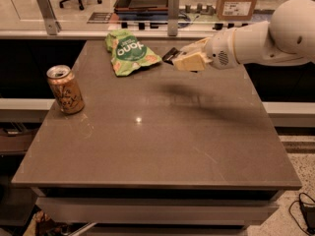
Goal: Move rxbar chocolate near orange can
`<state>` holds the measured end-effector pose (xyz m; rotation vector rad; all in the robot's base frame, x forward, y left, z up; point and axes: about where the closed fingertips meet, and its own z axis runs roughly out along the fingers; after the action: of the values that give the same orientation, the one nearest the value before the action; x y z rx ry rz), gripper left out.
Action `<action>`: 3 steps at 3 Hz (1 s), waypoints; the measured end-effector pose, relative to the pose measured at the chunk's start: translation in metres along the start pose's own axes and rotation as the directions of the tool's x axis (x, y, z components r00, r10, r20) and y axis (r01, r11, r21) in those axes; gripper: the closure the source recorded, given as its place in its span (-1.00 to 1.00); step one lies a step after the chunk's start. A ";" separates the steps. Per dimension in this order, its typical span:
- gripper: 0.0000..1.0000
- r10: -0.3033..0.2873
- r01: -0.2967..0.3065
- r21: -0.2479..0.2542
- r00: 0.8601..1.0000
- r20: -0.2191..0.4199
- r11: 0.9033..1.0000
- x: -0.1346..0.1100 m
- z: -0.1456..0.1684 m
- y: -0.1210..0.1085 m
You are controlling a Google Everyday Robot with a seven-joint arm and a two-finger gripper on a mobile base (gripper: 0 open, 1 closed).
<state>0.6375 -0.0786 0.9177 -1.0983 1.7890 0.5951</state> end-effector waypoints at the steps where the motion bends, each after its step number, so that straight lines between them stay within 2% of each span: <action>1: 1.00 -0.020 0.020 -0.037 1.000 0.003 0.999 -0.012 0.008 0.026; 2: 1.00 -0.030 0.030 -0.075 0.999 0.013 0.997 -0.020 0.021 0.054; 3: 1.00 -0.013 0.016 -0.091 0.999 0.033 0.996 -0.021 0.034 0.078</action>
Offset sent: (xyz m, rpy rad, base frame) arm -0.0532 0.0781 0.0033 0.0223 0.0102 0.1188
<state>0.5885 -0.0059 0.9164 -1.1555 1.7390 0.6883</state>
